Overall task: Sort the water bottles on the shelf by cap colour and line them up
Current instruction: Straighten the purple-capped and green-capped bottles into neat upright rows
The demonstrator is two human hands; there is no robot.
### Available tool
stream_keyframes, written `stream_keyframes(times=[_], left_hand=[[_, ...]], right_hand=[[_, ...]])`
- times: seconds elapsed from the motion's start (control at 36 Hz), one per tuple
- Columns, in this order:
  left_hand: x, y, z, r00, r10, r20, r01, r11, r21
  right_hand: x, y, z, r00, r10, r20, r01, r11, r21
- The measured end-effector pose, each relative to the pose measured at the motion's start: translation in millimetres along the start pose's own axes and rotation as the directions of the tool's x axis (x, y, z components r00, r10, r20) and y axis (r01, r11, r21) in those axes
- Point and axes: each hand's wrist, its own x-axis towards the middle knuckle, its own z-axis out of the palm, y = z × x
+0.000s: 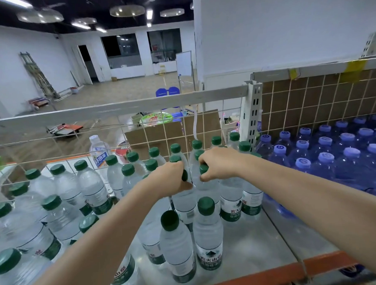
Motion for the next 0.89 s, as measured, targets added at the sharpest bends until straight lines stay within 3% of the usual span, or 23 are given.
stream_keyframes(times=[0.22,0.39,0.56,0.64,0.78,0.89], left_hand=[[-4,-10,-4,0.999,0.048,0.026,-0.046,0.996,-0.079],[-22,-32,-32,0.992,0.021,-0.126,-0.055,0.961,-0.272],[-44,-47,-40,0.974,-0.061,-0.219,0.007,0.970,-0.243],[-54,-52,-34,0.965,-0.105,-0.240,0.054,0.976,-0.211],[-63,-52,-26,0.955,-0.205,-0.213,0.177,0.973,-0.147],[-62,-50,-17,0.953,-0.268,-0.143,0.247,0.957,-0.149]], right_hand=[[-2,-7,3,1.000,0.027,-0.001,-0.027,0.993,-0.114],[-6,-9,-1,1.000,0.014,-0.003,-0.014,0.985,-0.170],[-8,-9,-1,0.998,-0.021,0.054,0.023,0.999,-0.028],[-11,-10,-4,0.999,-0.035,0.006,0.036,0.996,-0.076],[-24,-18,-21,0.982,-0.118,-0.146,0.108,0.991,-0.075],[-30,-31,-26,0.978,-0.198,-0.073,0.200,0.979,0.028]])
